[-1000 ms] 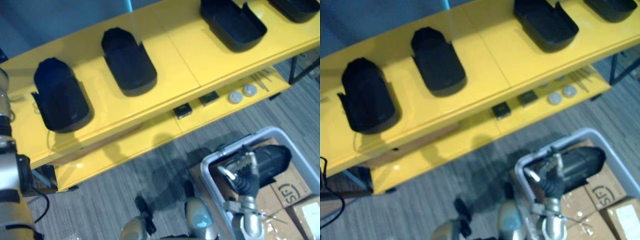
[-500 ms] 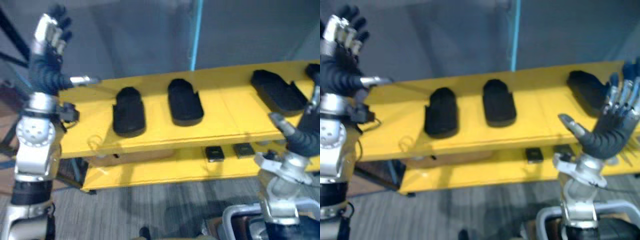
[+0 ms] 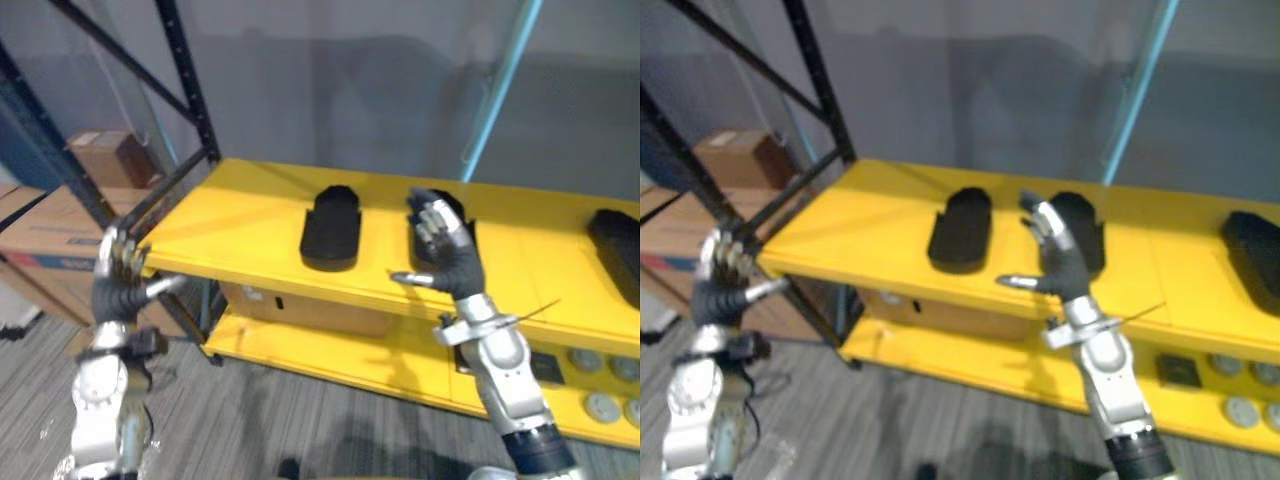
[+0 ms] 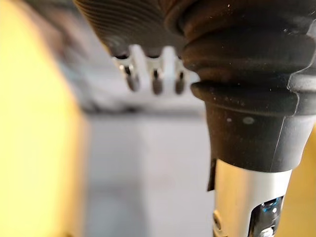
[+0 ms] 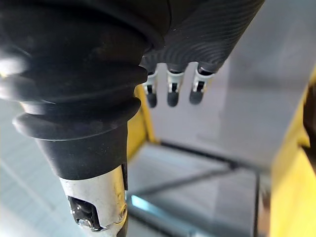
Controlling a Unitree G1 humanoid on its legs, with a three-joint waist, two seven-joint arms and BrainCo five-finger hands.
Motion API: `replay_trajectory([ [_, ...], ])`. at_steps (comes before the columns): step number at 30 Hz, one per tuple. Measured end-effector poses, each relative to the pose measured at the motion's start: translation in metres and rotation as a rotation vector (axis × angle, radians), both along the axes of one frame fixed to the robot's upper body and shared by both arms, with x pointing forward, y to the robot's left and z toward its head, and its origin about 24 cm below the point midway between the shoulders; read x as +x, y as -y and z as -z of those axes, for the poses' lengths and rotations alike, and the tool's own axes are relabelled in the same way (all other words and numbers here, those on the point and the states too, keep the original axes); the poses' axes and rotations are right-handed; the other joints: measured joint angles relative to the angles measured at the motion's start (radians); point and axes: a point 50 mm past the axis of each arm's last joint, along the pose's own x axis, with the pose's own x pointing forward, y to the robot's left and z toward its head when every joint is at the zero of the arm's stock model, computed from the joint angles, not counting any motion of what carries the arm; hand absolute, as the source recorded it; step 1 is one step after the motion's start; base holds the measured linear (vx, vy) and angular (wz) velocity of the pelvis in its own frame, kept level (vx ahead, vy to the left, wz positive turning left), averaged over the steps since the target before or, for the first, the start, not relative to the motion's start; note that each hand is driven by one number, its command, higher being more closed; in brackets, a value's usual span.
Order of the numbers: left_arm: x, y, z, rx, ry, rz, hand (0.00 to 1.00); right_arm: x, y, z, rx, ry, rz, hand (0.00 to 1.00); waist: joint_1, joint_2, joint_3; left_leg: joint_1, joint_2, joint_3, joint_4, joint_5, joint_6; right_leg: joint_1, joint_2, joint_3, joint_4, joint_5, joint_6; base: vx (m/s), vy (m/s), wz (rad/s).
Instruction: Walk over and take plastic housings, then place them on the shelf
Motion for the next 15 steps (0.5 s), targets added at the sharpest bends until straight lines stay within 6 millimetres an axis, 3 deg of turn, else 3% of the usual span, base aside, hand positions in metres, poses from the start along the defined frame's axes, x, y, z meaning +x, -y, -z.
replay_trajectory([
  [3, -0.029, 0.007, 0.052, -0.116, -0.227, -0.04, 0.0, 0.006, -0.006, 0.002, -0.014, -0.027, -0.086, 0.0, 0.022, -0.008, 0.007, 0.0, -0.009, -0.013, 0.0, 0.001, 0.001, 0.003, -0.006, -0.009, 0.01, -0.012, 0.001, -0.04, 0.029, 0.13],
  [5, -0.047, 0.012, 0.08, -0.167, -0.35, -0.062, 0.0, 0.011, -0.012, 0.008, -0.029, -0.069, -0.134, 0.0, 0.022, -0.014, 0.012, -0.001, -0.014, -0.02, 0.0, -0.004, 0.003, 0.003, -0.012, -0.026, 0.021, -0.02, 0.004, -0.06, 0.03, 0.17],
  [6, -0.06, 0.016, 0.099, -0.211, -0.433, -0.086, 0.0, 0.013, -0.015, 0.017, -0.054, -0.117, -0.159, 0.0, 0.038, -0.022, 0.018, -0.002, -0.014, -0.019, 0.0, -0.004, 0.003, 0.004, -0.014, -0.03, 0.023, -0.022, 0.006, -0.04, 0.022, 0.09],
  [9, -0.076, 0.021, 0.111, -0.213, -0.486, -0.086, 0.0, 0.015, -0.021, 0.024, -0.093, -0.155, -0.222, 0.0, 0.041, -0.037, 0.029, -0.019, -0.017, -0.022, 0.0, 0.003, 0.009, 0.002, -0.016, -0.053, 0.022, -0.022, 0.006, -0.03, 0.021, 0.19],
  [11, -0.076, 0.022, 0.112, -0.203, -0.49, -0.068, 0.0, 0.017, -0.022, 0.025, -0.104, -0.161, -0.236, 0.0, 0.043, -0.04, 0.044, -0.019, -0.018, -0.023, 0.0, 0.007, 0.011, 0.003, -0.022, -0.057, 0.023, -0.022, 0.007, -0.01, 0.034, 0.16],
  [12, -0.075, 0.023, 0.111, -0.198, -0.484, -0.063, 0.0, 0.019, -0.024, 0.024, -0.116, -0.158, -0.253, 1.0, 0.048, -0.041, 0.053, -0.021, -0.022, -0.026, 0.0, 0.009, 0.015, 0.004, -0.022, -0.059, 0.027, -0.022, 0.007, 0.0, 0.035, 0.08],
  [15, -0.075, 0.024, 0.116, -0.171, -0.511, -0.033, 0.0, 0.024, -0.029, 0.019, -0.141, -0.144, -0.29, 1.0, 0.051, -0.034, 0.072, -0.025, -0.024, -0.032, 0.0, 0.011, 0.016, 0.003, -0.031, -0.065, 0.033, -0.022, 0.01, 0.01, 0.024, 0.09],
])
